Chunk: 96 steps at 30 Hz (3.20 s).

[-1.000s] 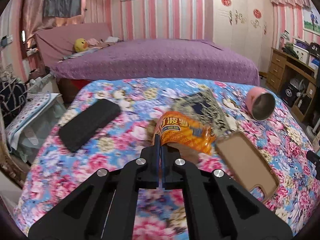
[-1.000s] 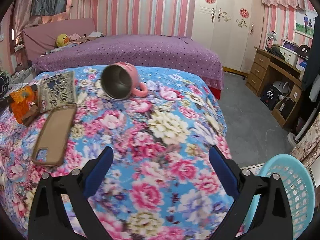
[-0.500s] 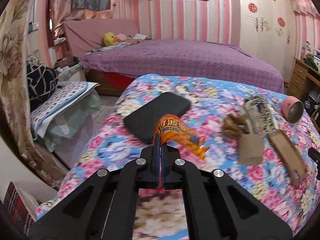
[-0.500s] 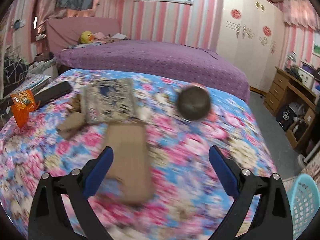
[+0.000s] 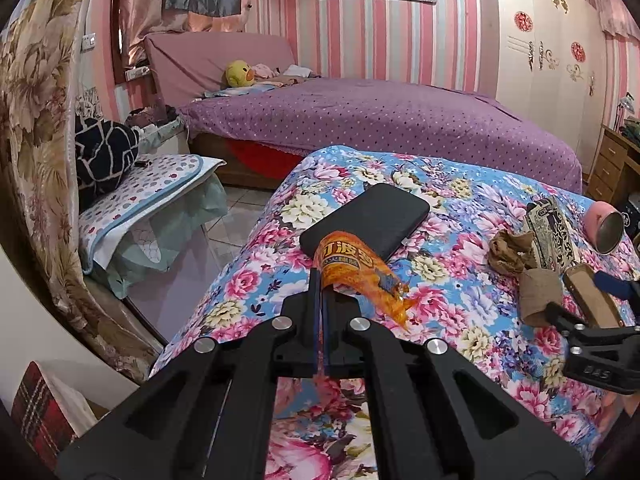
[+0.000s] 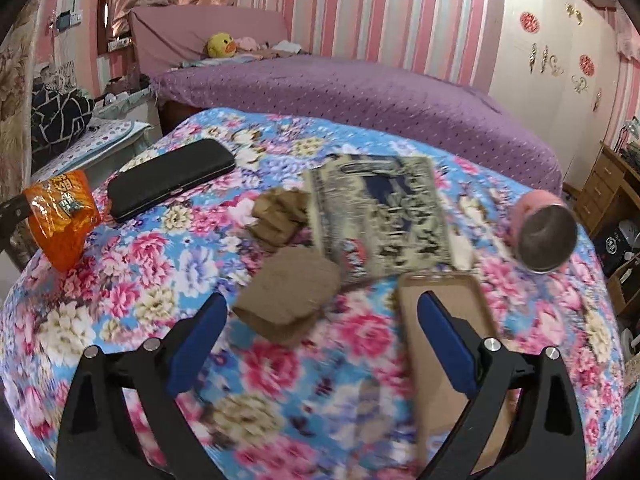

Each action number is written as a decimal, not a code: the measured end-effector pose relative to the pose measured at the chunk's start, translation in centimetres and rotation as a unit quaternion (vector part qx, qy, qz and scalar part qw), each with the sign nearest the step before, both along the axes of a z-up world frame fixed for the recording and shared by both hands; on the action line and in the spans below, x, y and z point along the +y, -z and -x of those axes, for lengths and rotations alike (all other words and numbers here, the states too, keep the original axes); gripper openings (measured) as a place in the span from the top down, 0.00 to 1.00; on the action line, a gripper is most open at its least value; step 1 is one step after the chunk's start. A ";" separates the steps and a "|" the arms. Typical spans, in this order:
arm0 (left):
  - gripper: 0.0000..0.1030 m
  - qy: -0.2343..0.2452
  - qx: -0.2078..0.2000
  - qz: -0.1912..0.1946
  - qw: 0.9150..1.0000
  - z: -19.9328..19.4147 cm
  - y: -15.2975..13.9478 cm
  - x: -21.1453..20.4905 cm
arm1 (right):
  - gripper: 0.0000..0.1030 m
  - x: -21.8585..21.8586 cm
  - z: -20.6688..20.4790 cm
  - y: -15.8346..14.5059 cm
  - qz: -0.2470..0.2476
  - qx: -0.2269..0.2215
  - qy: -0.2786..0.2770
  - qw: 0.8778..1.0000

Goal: Collect trash
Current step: 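Grasp the brown cardboard piece with the right gripper while the left gripper holds the wrapper, then carry the wrapper and cardboard over the blue basket and open both grippers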

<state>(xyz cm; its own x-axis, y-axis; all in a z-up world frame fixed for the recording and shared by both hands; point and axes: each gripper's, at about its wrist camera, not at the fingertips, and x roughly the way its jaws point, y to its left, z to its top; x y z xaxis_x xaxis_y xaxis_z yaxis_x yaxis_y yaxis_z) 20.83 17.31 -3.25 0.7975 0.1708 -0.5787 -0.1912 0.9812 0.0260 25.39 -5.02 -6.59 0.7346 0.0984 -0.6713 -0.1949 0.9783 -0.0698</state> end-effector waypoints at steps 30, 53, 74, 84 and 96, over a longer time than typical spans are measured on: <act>1.00 0.081 -0.026 0.000 0.996 0.9 -2.4 -9.3 | 0.47 -10.5 4.3 -2.2 -0.009 -0.013 0.024 1.000; 1.00 0.160 -0.038 0.023 0.986 3.1 -3.0 -19.5 | 0.46 -25.8 12.0 -2.9 -0.016 -0.054 0.117 0.992; 1.00 0.225 -0.025 0.022 0.974 4.7 -1.3 -30.9 | 0.46 -33.4 13.7 -2.9 -0.022 -0.055 0.162 0.985; 1.00 0.250 -0.015 0.005 0.968 6.0 0.0 -35.2 | 0.46 -39.6 15.8 -3.1 -0.022 -0.056 0.215 0.975; 1.00 0.289 -0.023 0.006 0.957 7.8 -1.1 -40.9 | 0.46 -45.5 18.5 -3.4 -0.019 -0.063 0.261 0.963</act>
<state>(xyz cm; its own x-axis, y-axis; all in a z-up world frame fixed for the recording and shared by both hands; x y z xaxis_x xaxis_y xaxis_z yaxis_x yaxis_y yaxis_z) 13.07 -23.58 -2.18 0.7821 -0.3125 -0.5392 0.3824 0.9238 0.0193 6.89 -50.52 -3.20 0.7661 -0.2838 -0.5767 0.3314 0.9432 -0.0239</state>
